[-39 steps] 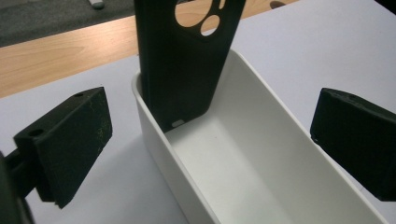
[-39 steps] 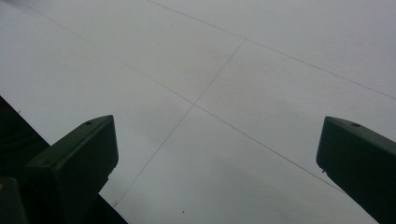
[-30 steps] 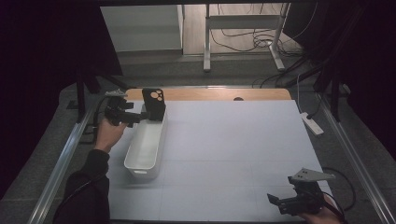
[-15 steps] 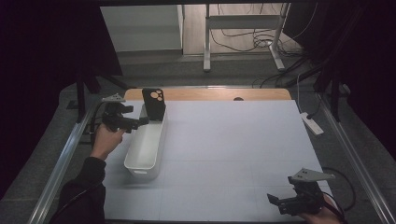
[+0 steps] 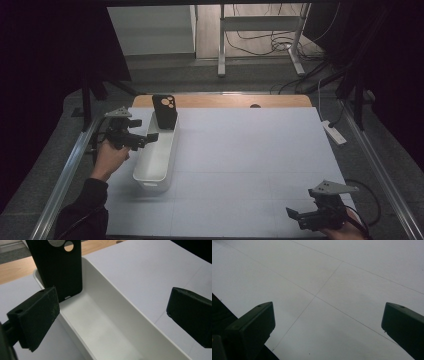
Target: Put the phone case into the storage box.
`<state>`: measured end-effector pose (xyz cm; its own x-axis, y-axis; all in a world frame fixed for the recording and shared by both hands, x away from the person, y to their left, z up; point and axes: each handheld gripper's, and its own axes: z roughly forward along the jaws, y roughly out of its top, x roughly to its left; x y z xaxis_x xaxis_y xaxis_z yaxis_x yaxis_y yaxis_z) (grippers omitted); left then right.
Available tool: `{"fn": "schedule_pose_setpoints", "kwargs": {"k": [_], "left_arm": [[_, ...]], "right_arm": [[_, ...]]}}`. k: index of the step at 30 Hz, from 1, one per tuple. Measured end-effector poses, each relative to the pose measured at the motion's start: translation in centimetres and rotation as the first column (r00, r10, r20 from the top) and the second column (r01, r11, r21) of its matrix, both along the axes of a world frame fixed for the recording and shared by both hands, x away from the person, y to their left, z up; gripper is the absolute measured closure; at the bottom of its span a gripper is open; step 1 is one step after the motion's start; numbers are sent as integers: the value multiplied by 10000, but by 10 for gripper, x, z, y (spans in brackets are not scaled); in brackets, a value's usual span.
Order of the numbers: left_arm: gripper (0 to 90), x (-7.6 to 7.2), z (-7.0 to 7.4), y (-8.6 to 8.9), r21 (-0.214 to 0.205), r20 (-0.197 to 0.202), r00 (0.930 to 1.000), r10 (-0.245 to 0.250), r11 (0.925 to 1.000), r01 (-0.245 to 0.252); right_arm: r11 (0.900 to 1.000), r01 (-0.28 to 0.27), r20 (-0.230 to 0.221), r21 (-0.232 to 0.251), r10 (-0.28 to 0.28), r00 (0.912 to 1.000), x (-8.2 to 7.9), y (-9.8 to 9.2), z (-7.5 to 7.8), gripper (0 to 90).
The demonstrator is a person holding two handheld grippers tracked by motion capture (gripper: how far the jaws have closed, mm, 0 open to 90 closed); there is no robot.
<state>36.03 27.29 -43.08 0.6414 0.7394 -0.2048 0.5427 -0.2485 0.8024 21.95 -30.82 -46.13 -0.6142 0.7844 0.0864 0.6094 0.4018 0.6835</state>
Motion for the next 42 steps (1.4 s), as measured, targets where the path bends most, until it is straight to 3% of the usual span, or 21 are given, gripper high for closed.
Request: {"fn": "schedule_pose_setpoints", "kwargs": {"k": [4,19,42], "left_arm": [[0,-10,1,-1,-188,60,10000,-43,9998,44],[0,-37,-9,-3,99,78,9997,220,9997,-220],[0,-79,-16,-17,379,281,9995,162,9991,-173]], "right_arm": [[10000,-5,1,-11,5,10000,0,0,0,0],[10000,-1,6,-2,1,10000,0,0,0,0],[10000,9,67,14,-9,10000,0,0,0,0]]}}
